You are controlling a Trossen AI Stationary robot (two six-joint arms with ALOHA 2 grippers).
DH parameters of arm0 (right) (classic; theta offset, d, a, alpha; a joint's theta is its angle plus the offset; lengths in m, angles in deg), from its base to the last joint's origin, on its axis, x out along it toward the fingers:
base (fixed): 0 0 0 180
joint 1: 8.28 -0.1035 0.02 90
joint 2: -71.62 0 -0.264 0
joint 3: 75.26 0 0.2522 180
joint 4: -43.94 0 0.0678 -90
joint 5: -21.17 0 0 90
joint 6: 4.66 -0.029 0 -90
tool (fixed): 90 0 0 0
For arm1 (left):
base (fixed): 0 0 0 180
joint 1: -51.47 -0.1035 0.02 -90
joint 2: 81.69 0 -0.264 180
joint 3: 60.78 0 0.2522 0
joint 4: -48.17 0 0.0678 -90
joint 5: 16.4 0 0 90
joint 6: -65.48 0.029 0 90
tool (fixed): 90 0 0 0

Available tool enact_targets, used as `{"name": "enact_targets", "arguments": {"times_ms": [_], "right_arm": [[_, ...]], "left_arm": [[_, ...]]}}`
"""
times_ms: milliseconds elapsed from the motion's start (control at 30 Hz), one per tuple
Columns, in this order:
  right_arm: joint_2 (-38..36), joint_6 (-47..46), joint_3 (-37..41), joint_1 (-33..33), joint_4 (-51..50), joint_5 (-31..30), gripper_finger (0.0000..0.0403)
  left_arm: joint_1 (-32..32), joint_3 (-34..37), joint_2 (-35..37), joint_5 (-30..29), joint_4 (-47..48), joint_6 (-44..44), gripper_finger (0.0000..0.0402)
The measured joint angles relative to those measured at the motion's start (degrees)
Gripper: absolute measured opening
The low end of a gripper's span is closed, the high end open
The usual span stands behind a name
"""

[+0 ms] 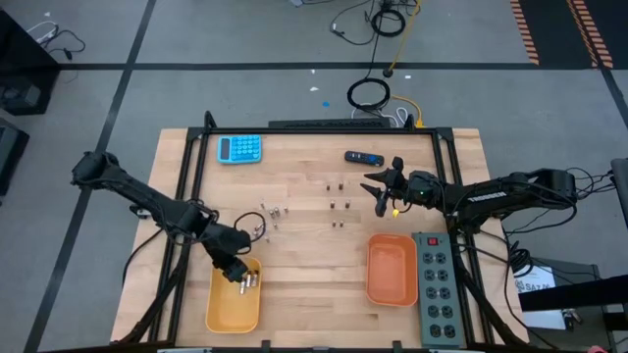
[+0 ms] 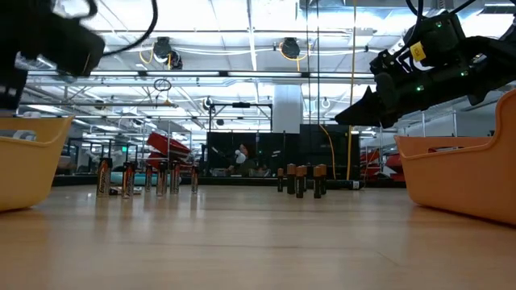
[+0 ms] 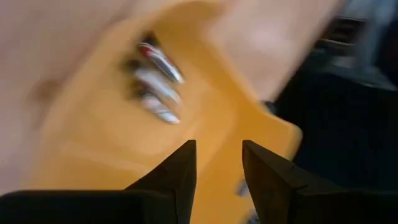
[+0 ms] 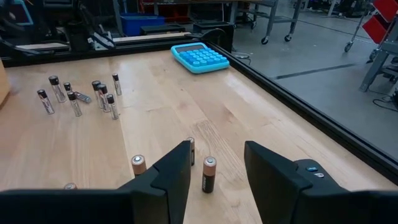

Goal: Sort batteries
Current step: Put the silver battery into the yellow bin

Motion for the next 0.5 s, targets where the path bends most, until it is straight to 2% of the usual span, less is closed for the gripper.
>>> {"name": "enact_targets", "arguments": {"times_ms": [67, 133, 233, 367, 433, 500], "right_arm": [[0.0, 0.02, 0.0, -0.11, 0.04, 0.0, 0.0144], [0.0, 0.03, 0.0, -0.11, 0.09, 0.0, 0.0144], [0.0, 0.26, 0.0, -0.11, 0.09, 0.0, 0.0144], [0.0, 0.37, 0.0, -0.11, 0.07, 0.01, 0.0144], [0.0, 0.42, 0.0, -0.11, 0.07, 0.0, 0.0144], [0.0, 0.42, 0.0, -0.11, 0.07, 0.0, 0.0144]], "left_arm": [[-1.06, -2.22, 1.32, -0.16, -0.03, 2.13, 0.0139], [-2.57, -4.57, 2.54, -4.14, 2.22, 5.64, 0.0139], [-5.08, -7.31, 3.18, -14.51, 12.11, 12.54, 0.014], [-8.25, -6.96, 2.86, -28.61, 23.23, 21.52, 0.0141], [-9.84, -6.83, 2.29, -31.76, 24.91, 25.3, 0.0141], [-11.12, -6.81, 1.9, -32.17, 22.64, 29.72, 0.0141]]}}
